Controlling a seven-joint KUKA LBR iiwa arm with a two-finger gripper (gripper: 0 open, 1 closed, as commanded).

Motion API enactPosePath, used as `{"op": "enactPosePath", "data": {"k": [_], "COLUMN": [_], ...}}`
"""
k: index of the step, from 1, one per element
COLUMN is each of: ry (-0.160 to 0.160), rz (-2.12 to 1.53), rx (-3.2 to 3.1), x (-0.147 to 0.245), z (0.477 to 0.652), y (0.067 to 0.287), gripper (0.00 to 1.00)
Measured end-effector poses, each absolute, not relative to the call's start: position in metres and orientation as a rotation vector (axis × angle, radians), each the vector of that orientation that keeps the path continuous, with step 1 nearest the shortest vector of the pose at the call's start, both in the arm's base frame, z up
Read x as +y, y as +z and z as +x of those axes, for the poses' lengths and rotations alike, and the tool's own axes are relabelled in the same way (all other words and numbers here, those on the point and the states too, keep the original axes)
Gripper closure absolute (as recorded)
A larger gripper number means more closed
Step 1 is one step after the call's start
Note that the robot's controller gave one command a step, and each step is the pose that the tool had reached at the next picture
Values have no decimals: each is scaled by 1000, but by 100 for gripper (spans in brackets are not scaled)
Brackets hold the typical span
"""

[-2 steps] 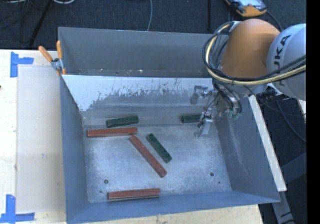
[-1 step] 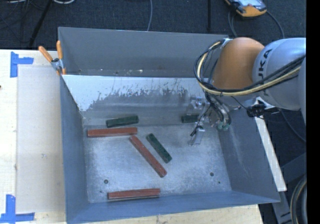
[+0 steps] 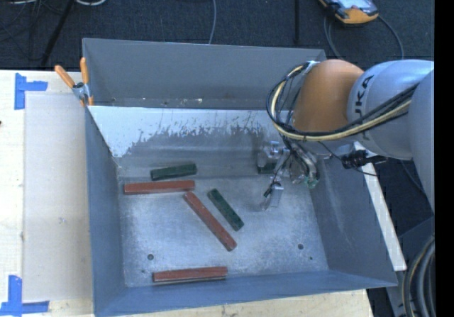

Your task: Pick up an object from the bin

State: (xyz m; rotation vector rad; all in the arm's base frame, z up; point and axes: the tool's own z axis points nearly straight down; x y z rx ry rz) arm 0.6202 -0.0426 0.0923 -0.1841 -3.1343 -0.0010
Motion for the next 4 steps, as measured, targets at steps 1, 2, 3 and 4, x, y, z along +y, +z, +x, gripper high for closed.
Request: {"op": "enactPosePath", "data": {"k": [1, 2, 3, 4], "ry": [-1, 0, -1, 0], "rz": [-192, -160, -51, -220], "rx": [-3136, -3139, -3144, -3136], "x": [-41, -27, -74, -89], "z": [621, 620, 621, 614], "y": [92, 114, 131, 70], "gripper": [0, 0, 0, 100]}}
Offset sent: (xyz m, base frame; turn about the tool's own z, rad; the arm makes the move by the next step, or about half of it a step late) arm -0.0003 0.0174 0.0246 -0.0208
